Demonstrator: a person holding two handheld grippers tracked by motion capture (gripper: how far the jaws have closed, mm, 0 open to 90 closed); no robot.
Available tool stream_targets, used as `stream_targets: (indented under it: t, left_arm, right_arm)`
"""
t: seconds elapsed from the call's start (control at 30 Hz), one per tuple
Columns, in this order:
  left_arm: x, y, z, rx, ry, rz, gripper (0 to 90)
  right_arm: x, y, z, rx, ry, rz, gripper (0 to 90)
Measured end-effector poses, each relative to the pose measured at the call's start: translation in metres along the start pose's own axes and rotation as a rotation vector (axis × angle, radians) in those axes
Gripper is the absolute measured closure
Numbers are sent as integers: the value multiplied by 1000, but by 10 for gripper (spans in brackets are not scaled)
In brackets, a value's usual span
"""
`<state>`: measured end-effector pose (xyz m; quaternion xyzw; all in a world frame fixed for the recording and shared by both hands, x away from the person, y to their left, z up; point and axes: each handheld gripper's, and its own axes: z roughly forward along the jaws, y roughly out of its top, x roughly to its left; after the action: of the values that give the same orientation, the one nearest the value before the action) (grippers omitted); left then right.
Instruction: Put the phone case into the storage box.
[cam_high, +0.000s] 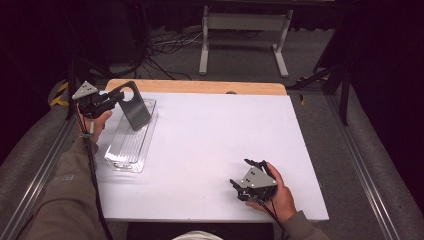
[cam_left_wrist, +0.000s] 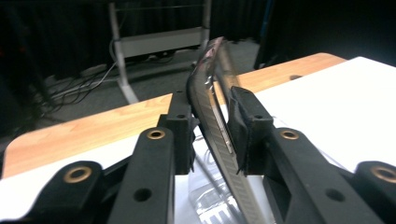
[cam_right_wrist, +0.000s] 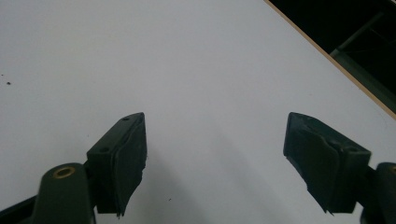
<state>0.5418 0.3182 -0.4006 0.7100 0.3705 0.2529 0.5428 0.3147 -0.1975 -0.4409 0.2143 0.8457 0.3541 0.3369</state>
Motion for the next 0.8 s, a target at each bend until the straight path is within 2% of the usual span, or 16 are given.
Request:
stream_targets:
  t: [0.07,0.1,0.2,0.27,0.33,0.37,0.5,0.53,0.57,0.63,0.73,0.8]
  left_arm:
    - [-4,5,5,-2,-20,20,775]
    - [-7,9,9,5,-6,39,785]
    - [-11,15,16,19,-6,61,783]
    - [-12,19,22,34,12,81,781]
    - [-11,21,27,37,11,81,777]
    - [-9,23,32,47,27,88,774]
    - [-6,26,43,60,46,106,766]
    - [-6,26,43,60,46,106,765]
    - [-6,28,47,79,65,121,762]
    - [-7,28,49,78,60,124,758]
    - [-10,30,56,82,90,152,748]
    - [-10,29,59,106,95,160,742]
  right_arm:
    - [0,0,0,1,-1,1,229]
    - [0,0,0,-1,-2,0,229]
    - [0,0,-1,0,-3,-2,229]
    - [-1,-1,-1,2,0,-10,229]
    - [-1,-2,-1,5,0,-12,229]
    - [-1,-2,0,6,0,-11,229]
    - [-2,-3,1,10,2,-9,229]
    - [-2,-3,1,11,2,-9,229]
    - [-1,-2,1,11,2,-9,229]
    - [-1,-2,1,11,2,-10,229]
    - [0,-2,2,13,3,-17,229]
    - [0,-2,1,12,5,-20,229]
